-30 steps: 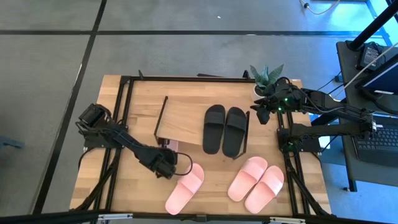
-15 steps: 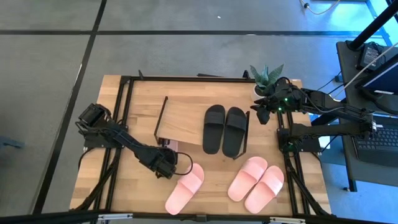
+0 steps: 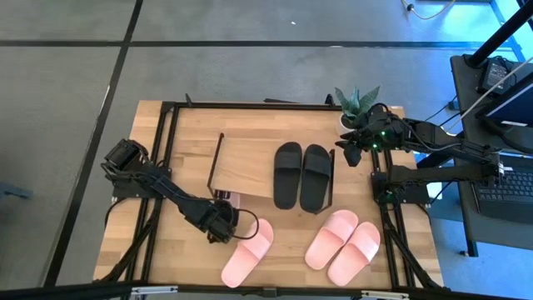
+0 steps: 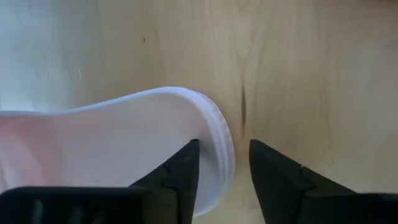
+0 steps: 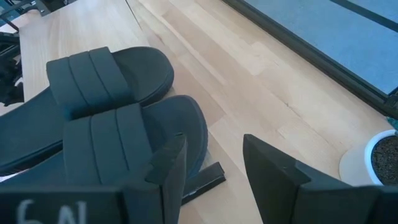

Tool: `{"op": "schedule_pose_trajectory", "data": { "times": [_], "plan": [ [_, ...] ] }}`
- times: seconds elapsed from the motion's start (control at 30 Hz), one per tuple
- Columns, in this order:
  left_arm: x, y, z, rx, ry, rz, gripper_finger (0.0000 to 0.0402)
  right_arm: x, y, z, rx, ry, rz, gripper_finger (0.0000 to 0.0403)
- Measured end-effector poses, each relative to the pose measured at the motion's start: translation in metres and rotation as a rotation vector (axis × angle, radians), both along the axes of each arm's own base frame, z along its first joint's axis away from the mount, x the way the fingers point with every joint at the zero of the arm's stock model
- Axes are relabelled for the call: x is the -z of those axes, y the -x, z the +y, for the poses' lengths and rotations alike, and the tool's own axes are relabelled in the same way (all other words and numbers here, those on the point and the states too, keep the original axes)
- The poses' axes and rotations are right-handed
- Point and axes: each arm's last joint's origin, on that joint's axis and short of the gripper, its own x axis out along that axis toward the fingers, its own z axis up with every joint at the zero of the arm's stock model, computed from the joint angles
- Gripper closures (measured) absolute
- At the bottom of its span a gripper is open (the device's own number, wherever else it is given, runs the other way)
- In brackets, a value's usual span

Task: Pick and place slides into the shelf
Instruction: Put the left pink slides under the shelf

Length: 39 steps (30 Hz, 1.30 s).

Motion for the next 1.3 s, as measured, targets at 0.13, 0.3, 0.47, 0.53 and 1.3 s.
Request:
{"op": "schedule_pose_trajectory", "data": {
  "times": [0.13, 0.3, 0.47, 0.53, 1.3],
  "plan": [
    [-0.006, -0.003, -0.006, 0.014, 0.018, -0.018, 0.0263, 0.0, 0.0, 0.0, 0.002, -0.002, -0.001, 0.0244],
    [-0.014, -0.006, -0.01, 0.011, -0.015, -0.051, 0.0262, 0.0, 0.0, 0.0, 0.002, -0.002, -0.001, 0.0243],
    [-0.015, -0.005, -0.01, -0.007, -0.01, -0.047, 0.0262, 0.0, 0.0, 0.0, 0.001, -0.002, -0.001, 0.0243],
    [-0.015, -0.005, -0.011, -0.003, -0.007, -0.046, 0.0262, 0.0, 0.0, 0.0, 0.002, -0.002, -0.001, 0.0243],
    [-0.027, -0.002, -0.032, 0.021, -0.013, -0.13, 0.0262, 0.0, 0.0, 0.0, 0.0, -0.001, 0.0, 0.0243]
  ]
}}
